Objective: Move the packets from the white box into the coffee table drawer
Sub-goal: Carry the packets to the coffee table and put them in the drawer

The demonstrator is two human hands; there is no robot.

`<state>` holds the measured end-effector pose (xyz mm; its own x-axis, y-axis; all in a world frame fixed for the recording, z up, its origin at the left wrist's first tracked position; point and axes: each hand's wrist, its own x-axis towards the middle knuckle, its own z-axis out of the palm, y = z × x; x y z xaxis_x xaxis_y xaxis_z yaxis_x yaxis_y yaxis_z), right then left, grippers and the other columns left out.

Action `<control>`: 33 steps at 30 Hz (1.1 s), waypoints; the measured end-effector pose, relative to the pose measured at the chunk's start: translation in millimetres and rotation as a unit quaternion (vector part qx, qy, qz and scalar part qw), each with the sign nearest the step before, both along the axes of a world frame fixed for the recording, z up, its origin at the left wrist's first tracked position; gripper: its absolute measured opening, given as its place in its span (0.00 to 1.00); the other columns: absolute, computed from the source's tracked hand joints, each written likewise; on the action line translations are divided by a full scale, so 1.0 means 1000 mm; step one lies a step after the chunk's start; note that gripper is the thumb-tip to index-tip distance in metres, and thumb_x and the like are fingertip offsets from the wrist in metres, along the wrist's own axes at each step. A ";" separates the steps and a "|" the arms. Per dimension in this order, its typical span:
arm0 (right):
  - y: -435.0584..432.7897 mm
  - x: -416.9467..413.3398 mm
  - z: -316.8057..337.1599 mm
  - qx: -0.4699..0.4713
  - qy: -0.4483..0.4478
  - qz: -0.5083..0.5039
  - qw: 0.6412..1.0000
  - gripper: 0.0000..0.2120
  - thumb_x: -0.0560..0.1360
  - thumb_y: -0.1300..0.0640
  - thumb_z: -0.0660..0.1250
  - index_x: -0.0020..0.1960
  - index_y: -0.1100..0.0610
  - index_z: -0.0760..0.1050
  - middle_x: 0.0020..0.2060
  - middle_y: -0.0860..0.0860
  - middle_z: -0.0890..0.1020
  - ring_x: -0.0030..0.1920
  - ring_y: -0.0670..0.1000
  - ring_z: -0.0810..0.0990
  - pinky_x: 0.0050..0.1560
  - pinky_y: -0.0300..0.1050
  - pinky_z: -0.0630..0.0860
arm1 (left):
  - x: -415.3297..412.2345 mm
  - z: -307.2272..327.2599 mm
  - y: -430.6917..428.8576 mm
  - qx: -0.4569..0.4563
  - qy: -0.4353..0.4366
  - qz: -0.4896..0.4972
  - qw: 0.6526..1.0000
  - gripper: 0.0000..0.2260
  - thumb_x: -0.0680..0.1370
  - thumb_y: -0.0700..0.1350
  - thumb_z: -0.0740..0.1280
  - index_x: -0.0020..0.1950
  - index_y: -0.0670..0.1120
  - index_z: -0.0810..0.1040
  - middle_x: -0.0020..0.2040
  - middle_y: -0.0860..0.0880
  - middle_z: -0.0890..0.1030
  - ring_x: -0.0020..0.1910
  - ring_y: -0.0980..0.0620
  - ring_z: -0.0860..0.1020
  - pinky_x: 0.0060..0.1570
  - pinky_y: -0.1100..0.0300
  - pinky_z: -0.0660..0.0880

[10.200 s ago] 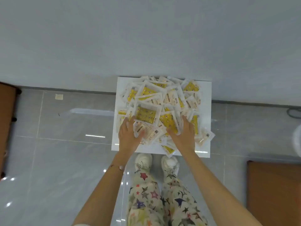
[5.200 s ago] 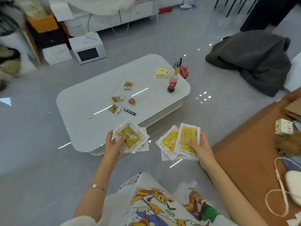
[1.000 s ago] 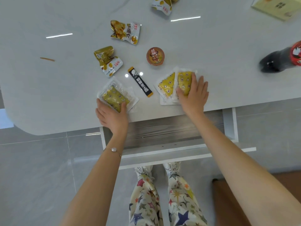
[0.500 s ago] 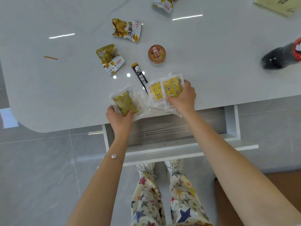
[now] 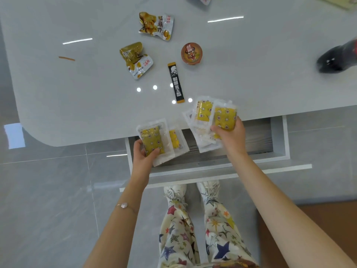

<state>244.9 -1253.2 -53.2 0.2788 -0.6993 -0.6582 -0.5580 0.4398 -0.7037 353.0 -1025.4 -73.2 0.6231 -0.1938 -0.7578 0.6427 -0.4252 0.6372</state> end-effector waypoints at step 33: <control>0.047 -0.008 0.025 -0.207 0.200 0.534 0.795 0.35 0.72 0.38 0.66 0.74 0.47 0.60 0.68 0.53 0.70 0.66 0.57 0.70 0.63 0.55 0.71 | 0.012 0.046 0.036 0.168 -0.215 -0.291 0.917 0.27 0.77 0.53 0.66 0.74 0.53 0.62 0.71 0.47 0.70 0.69 0.45 0.68 0.66 0.46 0.68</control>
